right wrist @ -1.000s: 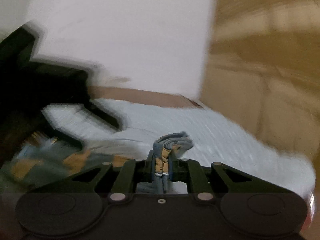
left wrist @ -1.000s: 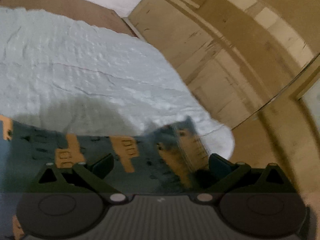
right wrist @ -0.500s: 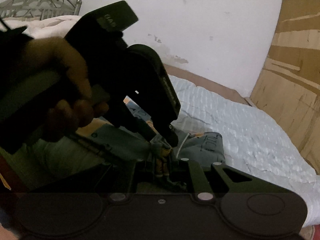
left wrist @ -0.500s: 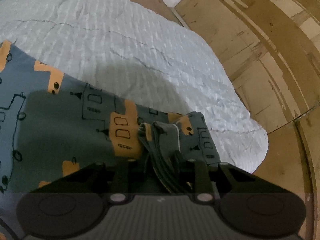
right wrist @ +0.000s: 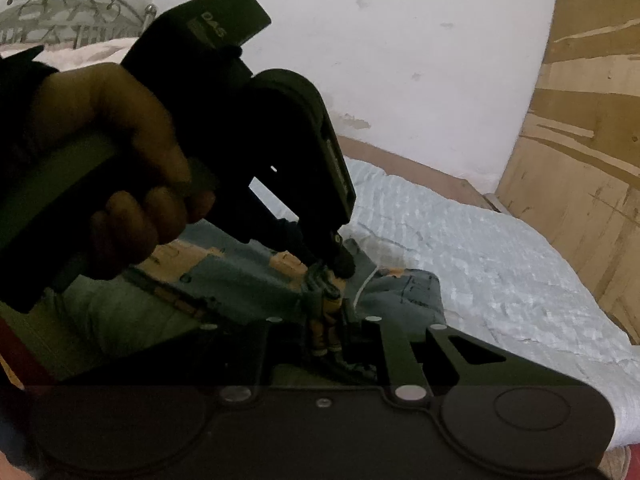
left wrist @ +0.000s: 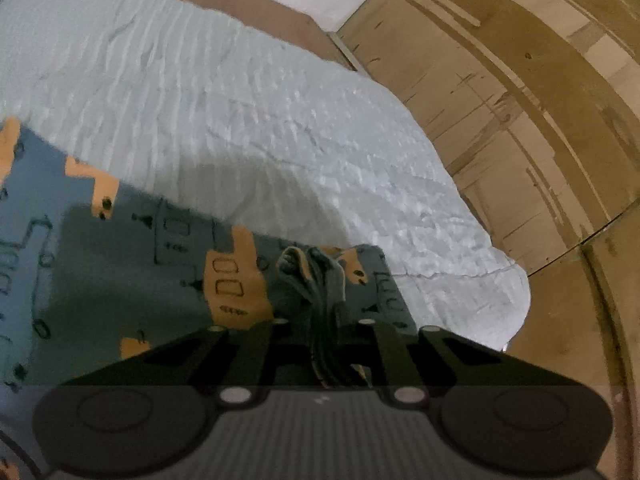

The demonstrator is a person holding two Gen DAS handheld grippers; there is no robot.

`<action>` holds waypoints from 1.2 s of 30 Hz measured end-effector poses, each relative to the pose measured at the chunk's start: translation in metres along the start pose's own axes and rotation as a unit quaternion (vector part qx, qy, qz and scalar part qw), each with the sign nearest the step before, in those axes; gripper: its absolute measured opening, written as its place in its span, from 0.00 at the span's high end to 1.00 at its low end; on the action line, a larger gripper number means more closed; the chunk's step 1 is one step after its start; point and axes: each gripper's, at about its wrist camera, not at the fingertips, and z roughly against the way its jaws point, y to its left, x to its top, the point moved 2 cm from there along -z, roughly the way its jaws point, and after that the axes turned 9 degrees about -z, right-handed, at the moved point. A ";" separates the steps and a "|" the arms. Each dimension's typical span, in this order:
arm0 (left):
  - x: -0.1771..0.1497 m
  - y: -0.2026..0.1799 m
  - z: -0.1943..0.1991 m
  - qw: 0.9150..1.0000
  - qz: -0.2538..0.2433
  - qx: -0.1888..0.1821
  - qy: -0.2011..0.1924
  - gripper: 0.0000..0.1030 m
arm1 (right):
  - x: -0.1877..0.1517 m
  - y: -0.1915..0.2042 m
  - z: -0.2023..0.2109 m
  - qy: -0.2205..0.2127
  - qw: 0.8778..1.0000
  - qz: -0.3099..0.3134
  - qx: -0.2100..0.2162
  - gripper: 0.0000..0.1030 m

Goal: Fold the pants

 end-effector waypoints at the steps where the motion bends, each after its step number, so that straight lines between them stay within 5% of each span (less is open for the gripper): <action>1: 0.002 -0.004 0.003 1.000 -0.010 0.007 -0.002 0.90 | 0.000 0.000 0.001 -0.001 1.000 -0.003 0.002 0.84; 9: 0.013 -0.017 0.046 0.996 -0.067 0.045 -0.026 0.90 | 0.019 0.003 0.015 -0.024 0.998 -0.031 0.050 0.85; 26: -0.002 0.050 0.100 0.992 -0.055 0.109 -0.023 0.90 | 0.024 0.070 -0.009 0.004 0.988 0.003 0.154 0.86; 36: 0.003 0.051 0.125 0.977 -0.123 0.172 -0.016 0.90 | 0.040 0.089 -0.015 -0.002 0.982 0.003 0.187 0.86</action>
